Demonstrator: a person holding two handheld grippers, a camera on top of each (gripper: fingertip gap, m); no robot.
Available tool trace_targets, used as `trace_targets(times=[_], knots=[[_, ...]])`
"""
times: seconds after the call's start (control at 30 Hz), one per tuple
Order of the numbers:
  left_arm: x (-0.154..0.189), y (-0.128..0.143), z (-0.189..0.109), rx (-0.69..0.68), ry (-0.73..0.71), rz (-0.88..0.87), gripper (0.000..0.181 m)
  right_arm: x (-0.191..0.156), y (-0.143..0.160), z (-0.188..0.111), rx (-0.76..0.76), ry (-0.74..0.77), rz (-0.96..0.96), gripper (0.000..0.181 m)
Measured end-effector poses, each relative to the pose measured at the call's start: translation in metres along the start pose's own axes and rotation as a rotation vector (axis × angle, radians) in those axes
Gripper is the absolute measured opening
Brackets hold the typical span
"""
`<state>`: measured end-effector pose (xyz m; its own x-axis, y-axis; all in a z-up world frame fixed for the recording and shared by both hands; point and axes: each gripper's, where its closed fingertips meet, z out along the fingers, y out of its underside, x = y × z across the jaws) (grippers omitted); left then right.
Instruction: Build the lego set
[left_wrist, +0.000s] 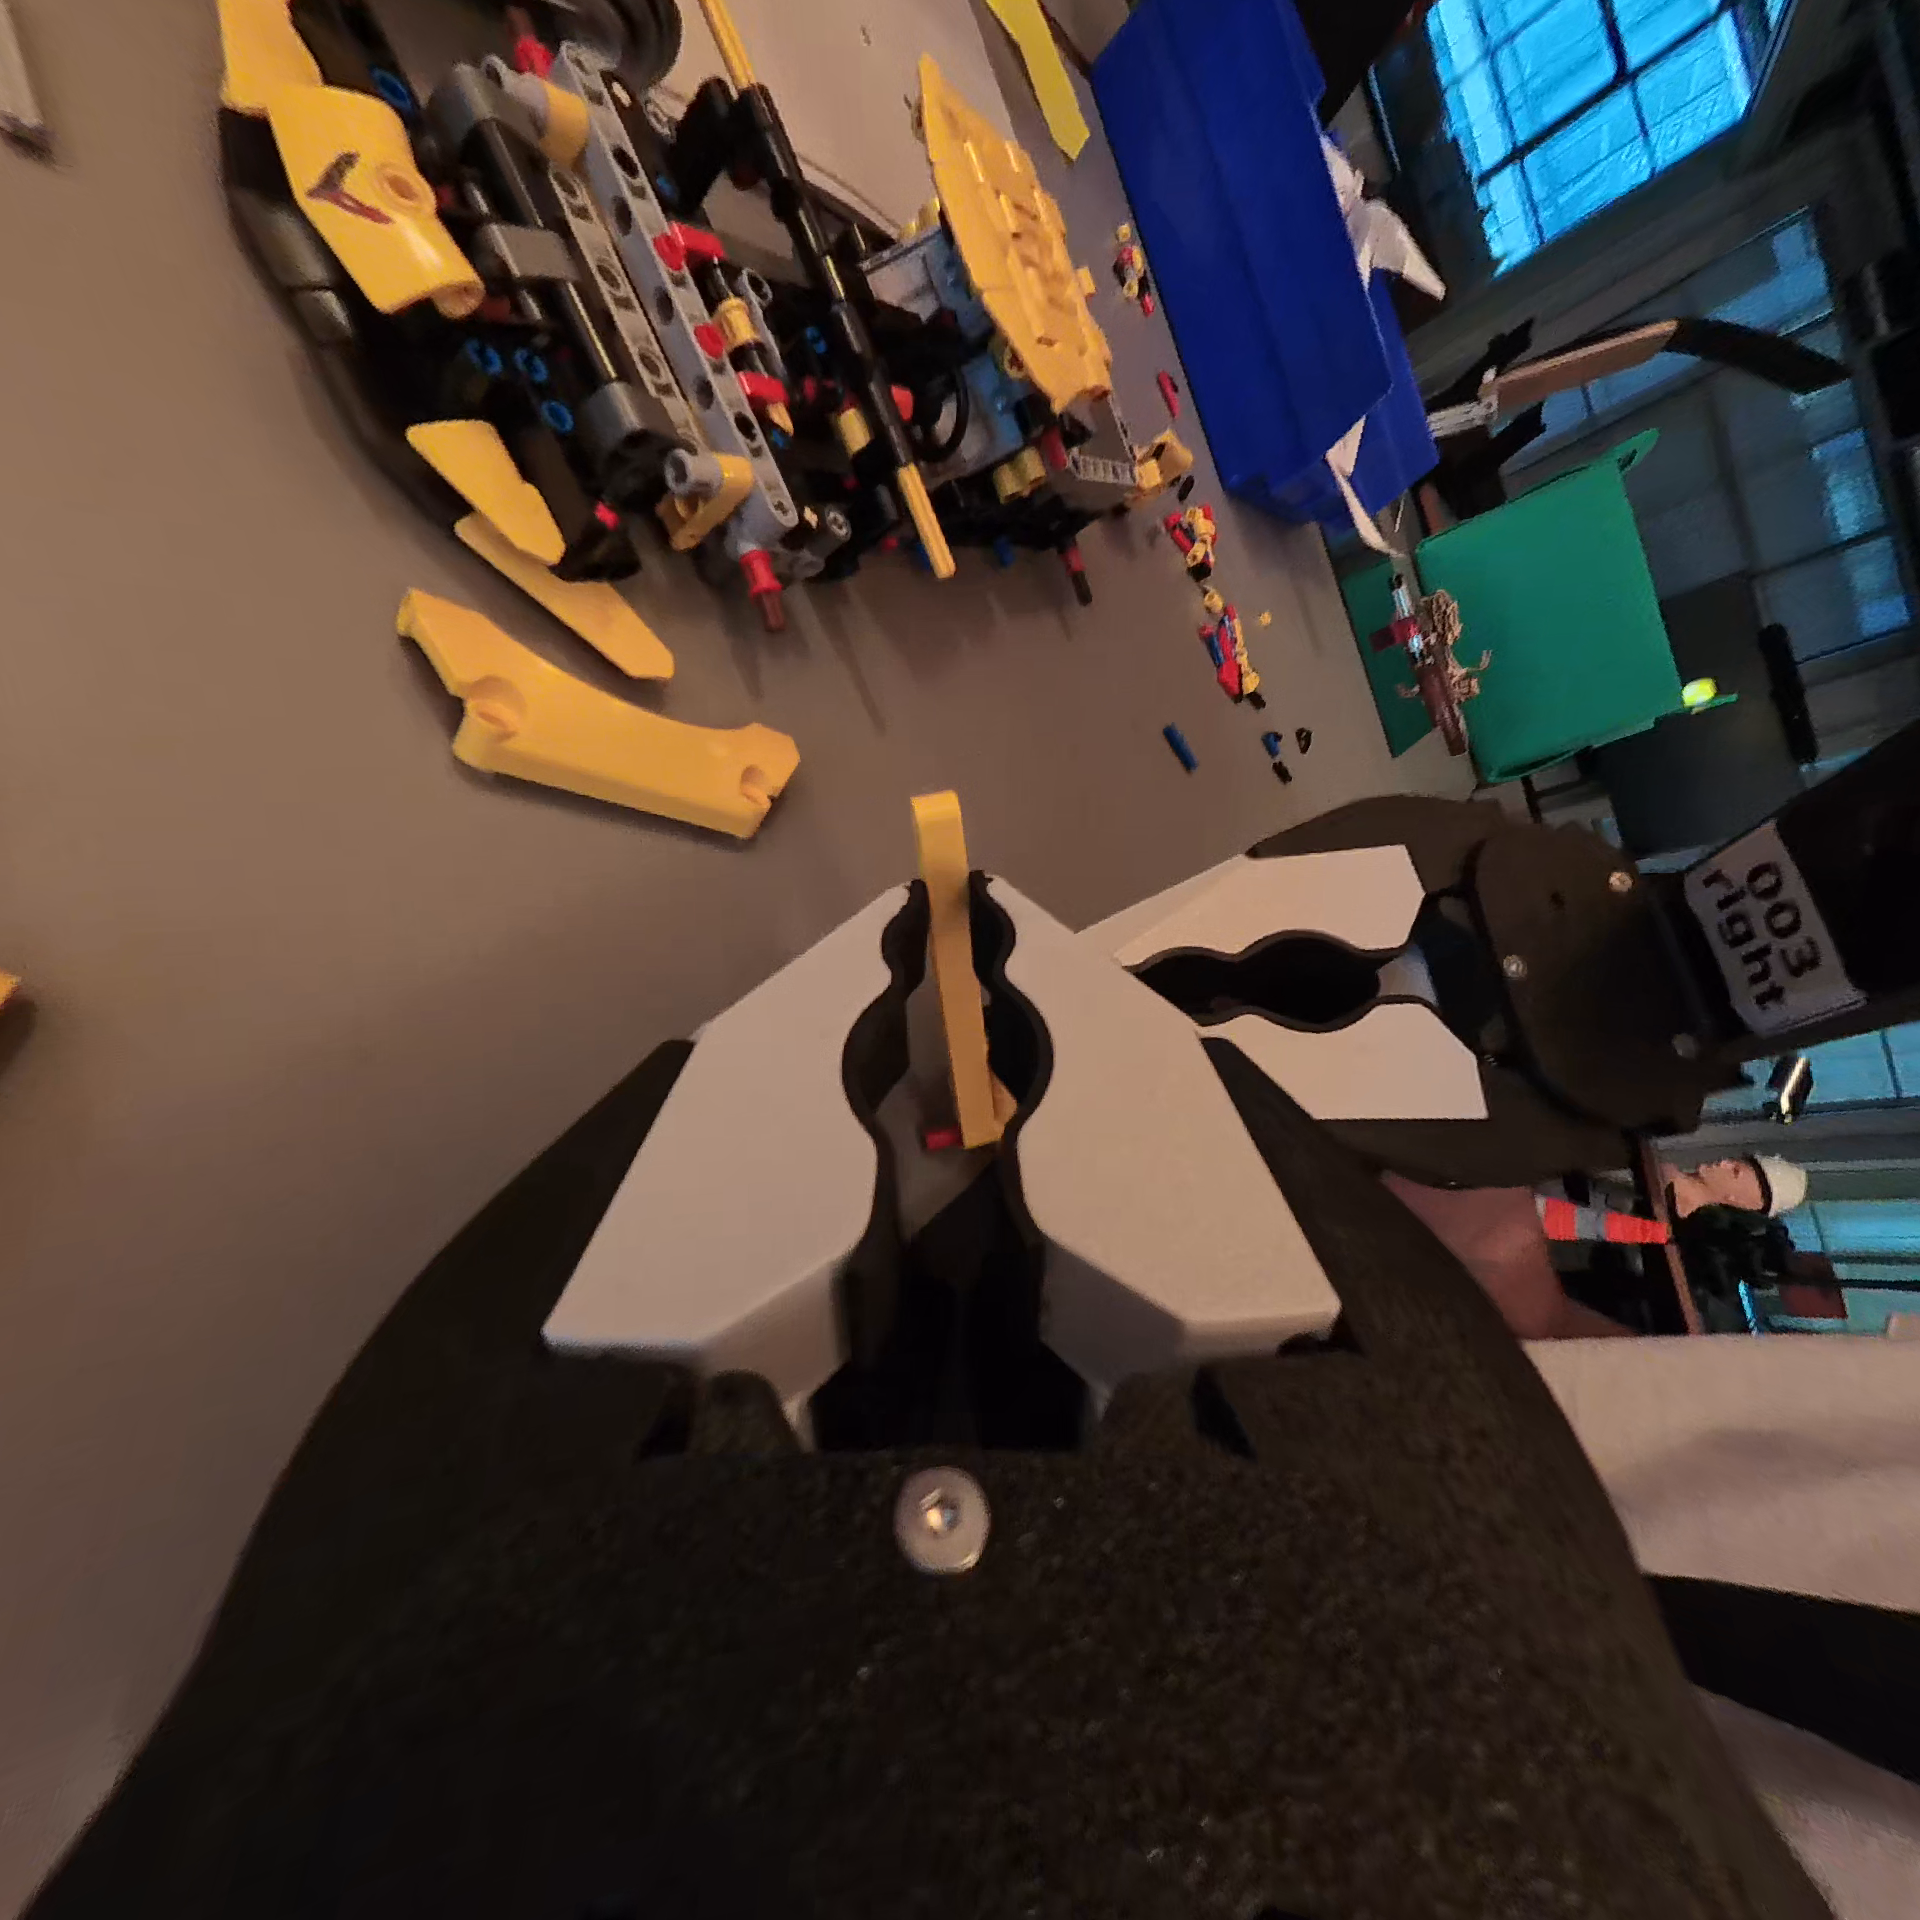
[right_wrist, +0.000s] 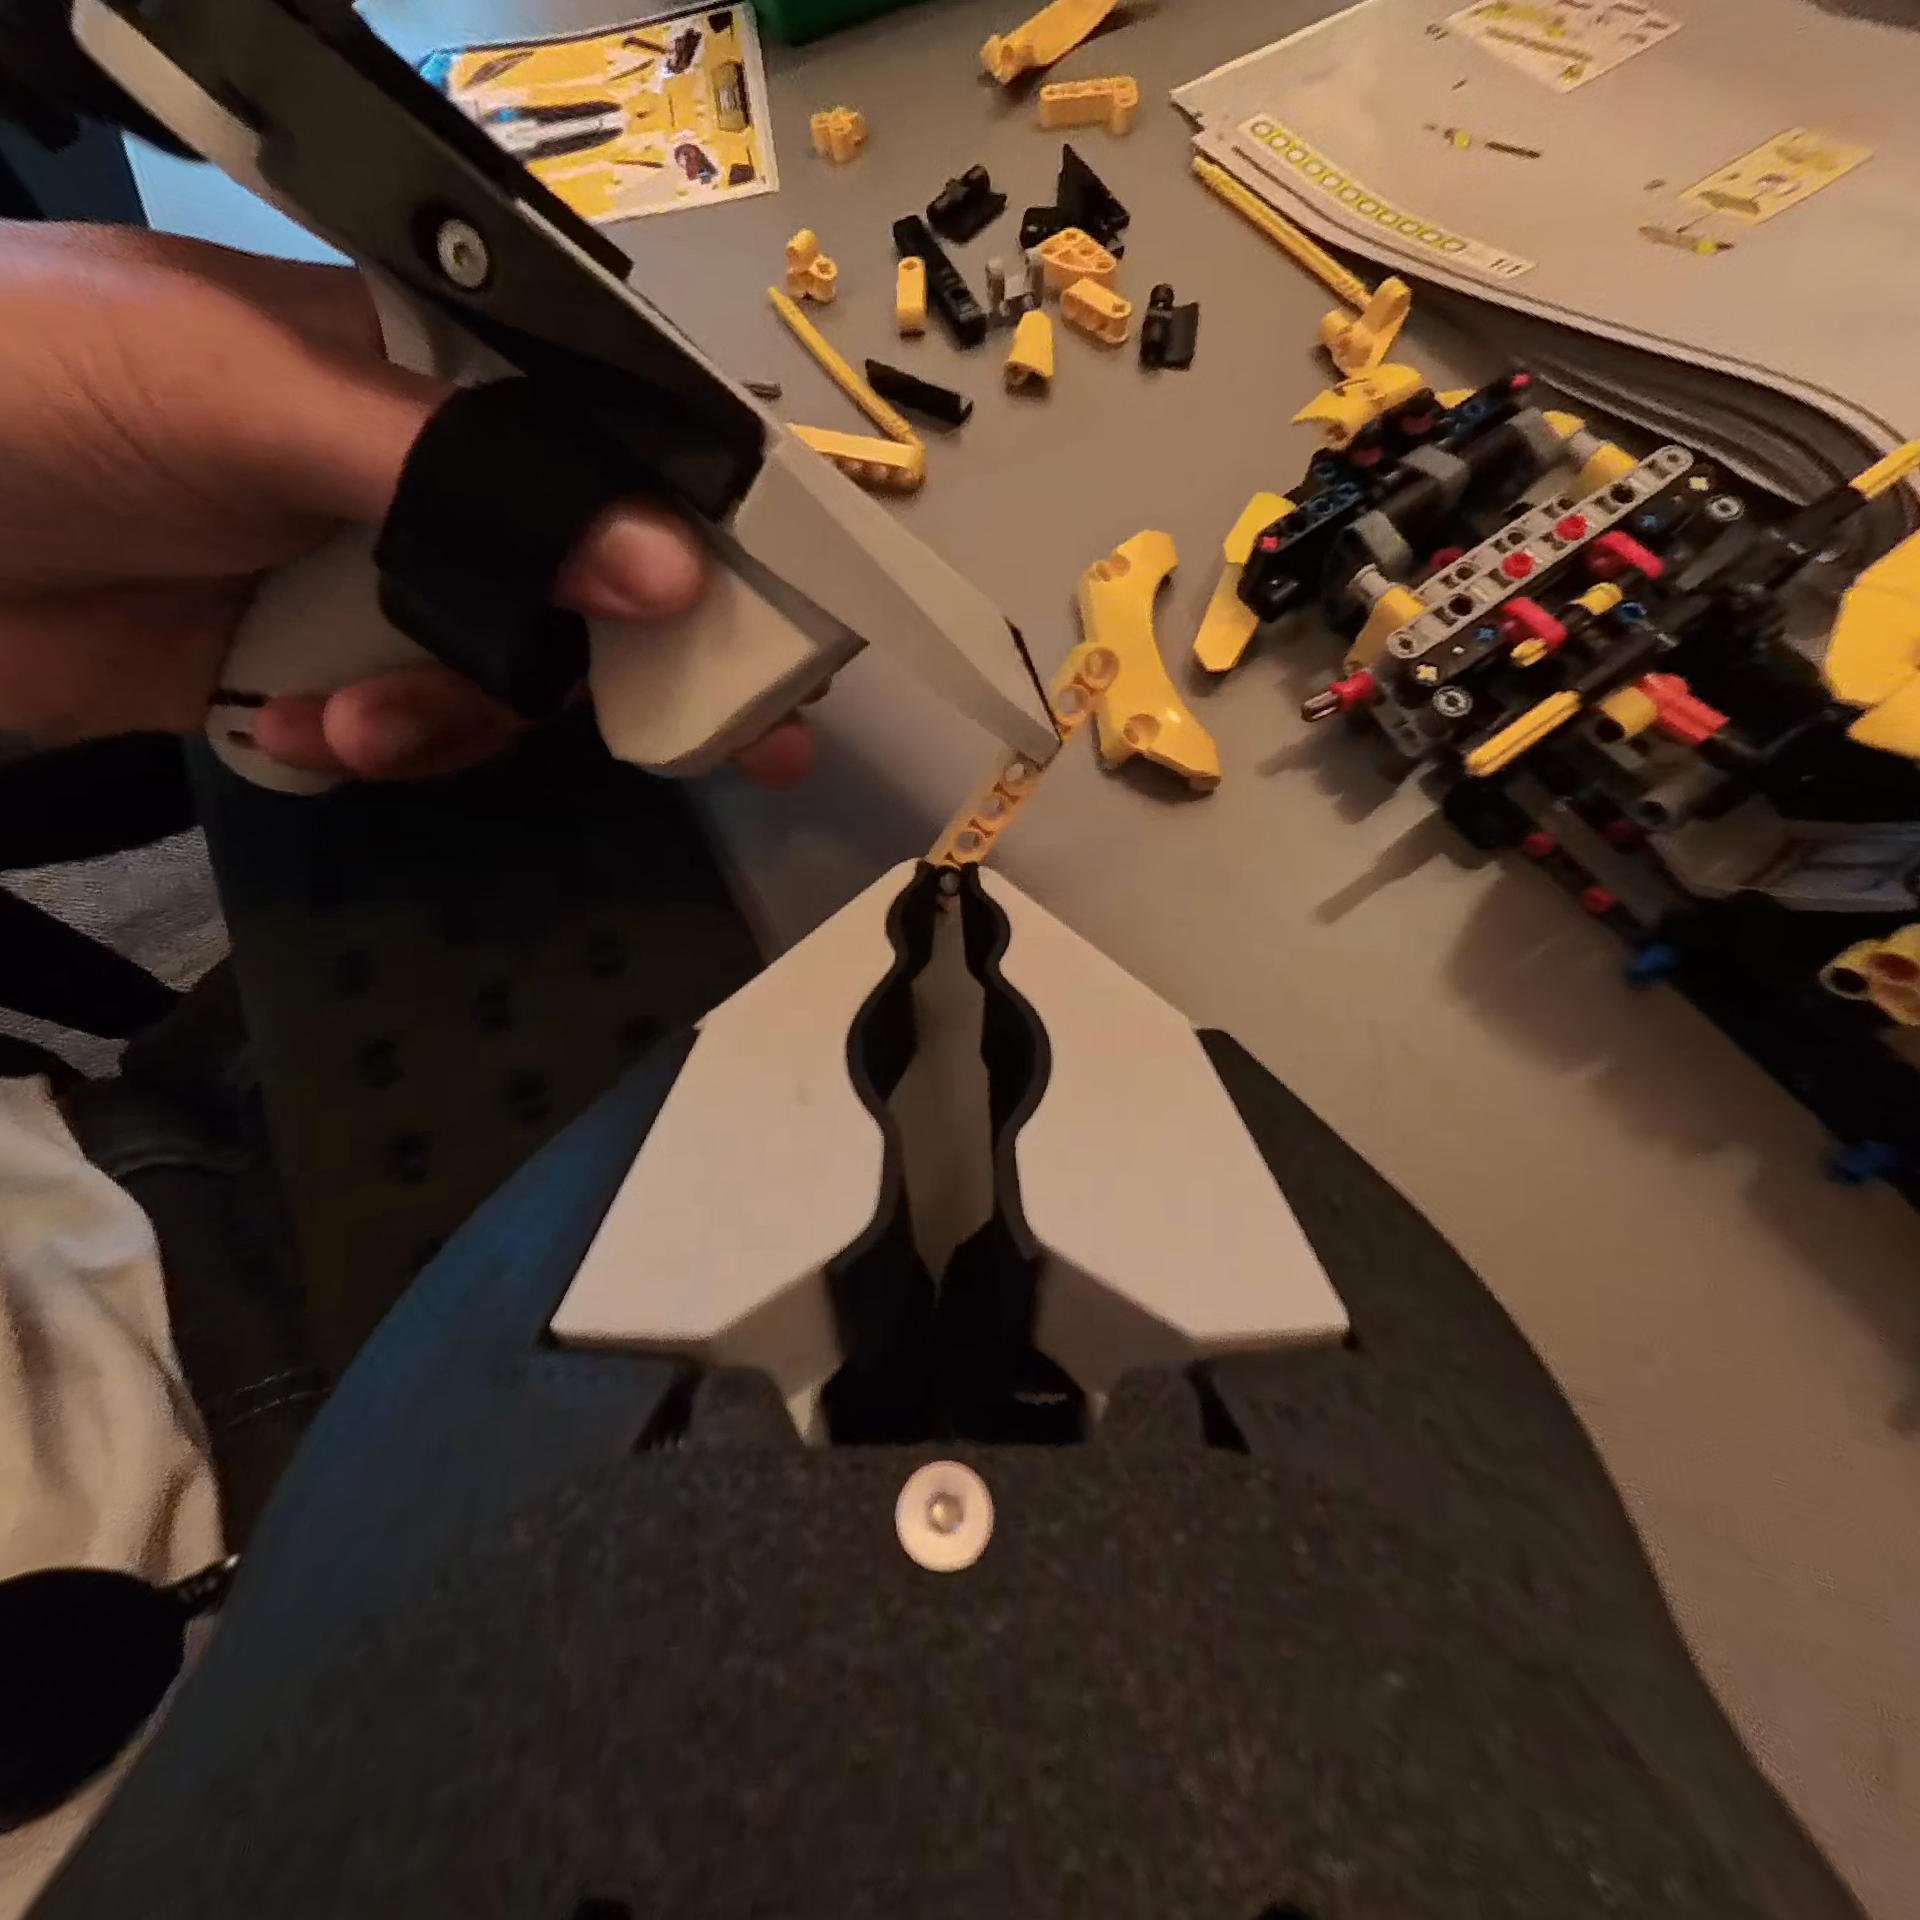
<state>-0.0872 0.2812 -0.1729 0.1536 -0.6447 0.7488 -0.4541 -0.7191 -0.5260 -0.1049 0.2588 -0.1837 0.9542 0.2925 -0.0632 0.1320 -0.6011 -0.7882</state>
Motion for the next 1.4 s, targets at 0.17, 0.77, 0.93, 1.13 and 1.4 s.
trace_targets(times=[0.17,0.77,0.93,1.13,1.4], knots=[[0.005,0.003,-0.003,-0.051,0.081,-0.02,0.008,-0.005,0.001,-0.001,-0.005,-0.055,0.049,0.005],[-0.004,0.05,0.003,-0.52,-0.03,0.615,0.026,0.053,0.046,-0.043,-0.146,-0.085,0.106,0.004],[-0.01,0.048,0.011,-0.525,-0.132,0.68,0.018,0.055,0.064,-0.048,-0.204,-0.108,-0.038,0.005],[-0.011,0.046,0.015,-0.547,-0.187,0.714,0.009,0.058,0.073,-0.054,-0.241,-0.121,-0.155,0.005],[-0.008,0.047,0.022,-0.554,-0.229,0.857,0.008,0.078,0.095,-0.09,-0.557,-0.021,-0.301,0.004]])
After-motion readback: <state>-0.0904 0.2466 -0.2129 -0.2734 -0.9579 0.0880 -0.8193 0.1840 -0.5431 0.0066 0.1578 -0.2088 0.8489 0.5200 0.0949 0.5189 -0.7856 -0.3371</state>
